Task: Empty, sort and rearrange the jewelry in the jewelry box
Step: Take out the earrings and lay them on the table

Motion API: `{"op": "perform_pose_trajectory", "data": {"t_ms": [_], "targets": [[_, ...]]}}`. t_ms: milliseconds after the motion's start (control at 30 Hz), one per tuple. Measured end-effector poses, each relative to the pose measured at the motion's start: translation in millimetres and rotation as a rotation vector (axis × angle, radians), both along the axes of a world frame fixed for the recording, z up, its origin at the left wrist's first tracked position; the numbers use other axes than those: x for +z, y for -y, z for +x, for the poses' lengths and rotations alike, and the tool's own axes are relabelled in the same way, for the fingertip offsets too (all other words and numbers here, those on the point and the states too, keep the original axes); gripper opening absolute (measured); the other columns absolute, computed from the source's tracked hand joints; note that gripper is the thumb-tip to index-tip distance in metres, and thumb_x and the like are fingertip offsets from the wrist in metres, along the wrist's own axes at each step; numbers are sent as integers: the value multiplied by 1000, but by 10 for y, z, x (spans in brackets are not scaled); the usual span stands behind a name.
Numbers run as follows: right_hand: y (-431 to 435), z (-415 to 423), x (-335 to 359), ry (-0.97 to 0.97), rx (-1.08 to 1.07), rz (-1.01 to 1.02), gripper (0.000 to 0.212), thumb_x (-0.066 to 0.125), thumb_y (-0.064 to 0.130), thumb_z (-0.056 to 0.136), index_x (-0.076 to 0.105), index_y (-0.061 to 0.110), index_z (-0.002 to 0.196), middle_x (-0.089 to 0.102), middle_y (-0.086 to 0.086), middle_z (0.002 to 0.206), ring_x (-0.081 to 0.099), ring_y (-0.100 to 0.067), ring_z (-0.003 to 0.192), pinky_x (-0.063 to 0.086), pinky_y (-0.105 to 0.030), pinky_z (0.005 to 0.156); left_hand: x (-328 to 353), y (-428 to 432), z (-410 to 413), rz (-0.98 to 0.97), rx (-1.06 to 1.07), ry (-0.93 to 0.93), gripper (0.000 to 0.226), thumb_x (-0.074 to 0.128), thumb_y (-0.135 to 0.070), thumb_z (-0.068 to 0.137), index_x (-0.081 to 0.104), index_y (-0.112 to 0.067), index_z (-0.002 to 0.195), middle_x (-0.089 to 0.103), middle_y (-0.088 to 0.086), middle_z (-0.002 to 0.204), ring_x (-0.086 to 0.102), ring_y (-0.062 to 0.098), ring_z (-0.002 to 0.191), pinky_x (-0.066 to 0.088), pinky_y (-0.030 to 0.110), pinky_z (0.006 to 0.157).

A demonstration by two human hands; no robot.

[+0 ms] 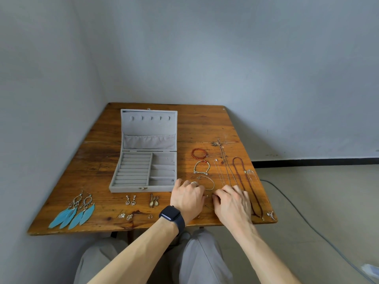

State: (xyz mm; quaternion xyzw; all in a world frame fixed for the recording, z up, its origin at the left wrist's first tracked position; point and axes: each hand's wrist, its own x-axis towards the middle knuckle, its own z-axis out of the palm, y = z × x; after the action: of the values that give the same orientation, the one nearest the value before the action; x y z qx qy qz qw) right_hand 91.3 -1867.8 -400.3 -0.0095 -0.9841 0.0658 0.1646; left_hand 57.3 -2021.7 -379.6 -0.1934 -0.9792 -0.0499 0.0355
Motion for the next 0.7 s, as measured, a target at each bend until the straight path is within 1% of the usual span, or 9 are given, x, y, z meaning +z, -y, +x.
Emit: {"op": "perform_pose_trajectory", "data": {"t_ms": [100,167,233,267,333,400,500,600,700], "targets": [[4,-21,62,47,-1,4,9,72,34,84,75,26,86,69,7,88,59,-22,86,44,-37,74,38,2,9,17,3,21,35,39,-42,101,69,-25,107,70,-3,107,59,22,104,36,42,103],[-19,-42,113,113,7,-25,19,62,39,90,74,29,101,70,9,103,58,-21,98,43,-37,81,67,24,12,28,-11,40,36,37,-43,101,68,-25,108,69,-2,108,59,22,105,37,42,103],[-33,-20,170,160,14,-105,27,57,41,94,70,32,115,68,12,117,56,-19,108,43,-36,88,89,82,15,58,-6,33,34,39,-41,100,64,-26,117,68,-2,115,57,23,110,36,42,105],[-23,12,202,154,20,-155,28,57,40,94,69,33,118,67,13,119,55,-18,108,43,-35,89,104,132,21,83,4,14,34,40,-41,100,60,-27,123,66,-2,121,56,23,114,36,41,106],[35,102,259,96,41,-254,25,61,34,94,71,32,116,68,14,116,56,-16,103,45,-31,88,143,270,60,138,30,-30,38,41,-42,99,55,-30,132,61,-5,130,53,20,120,35,38,106],[145,201,296,48,79,-346,21,64,29,93,73,30,111,69,14,112,58,-14,99,45,-27,88,177,469,145,197,64,-81,38,42,-44,98,56,-33,132,60,-9,132,53,16,121,35,35,106],[398,354,328,12,161,-492,18,67,24,93,74,29,108,68,18,108,61,-7,101,41,-25,95,202,887,355,307,151,-152,30,51,-41,96,62,-34,123,65,-11,124,59,14,114,42,34,100],[728,463,337,6,237,-594,19,69,22,92,74,31,108,66,23,107,57,2,101,47,-30,96,162,1371,595,388,267,-198,26,58,-37,94,64,-32,119,67,-11,116,61,13,108,46,34,96],[1105,504,335,52,327,-617,20,67,26,93,73,33,111,65,25,110,56,3,105,44,-19,92,135,1845,771,434,406,-227,24,65,-31,91,65,-32,115,65,-11,116,59,12,109,50,36,90]]}}
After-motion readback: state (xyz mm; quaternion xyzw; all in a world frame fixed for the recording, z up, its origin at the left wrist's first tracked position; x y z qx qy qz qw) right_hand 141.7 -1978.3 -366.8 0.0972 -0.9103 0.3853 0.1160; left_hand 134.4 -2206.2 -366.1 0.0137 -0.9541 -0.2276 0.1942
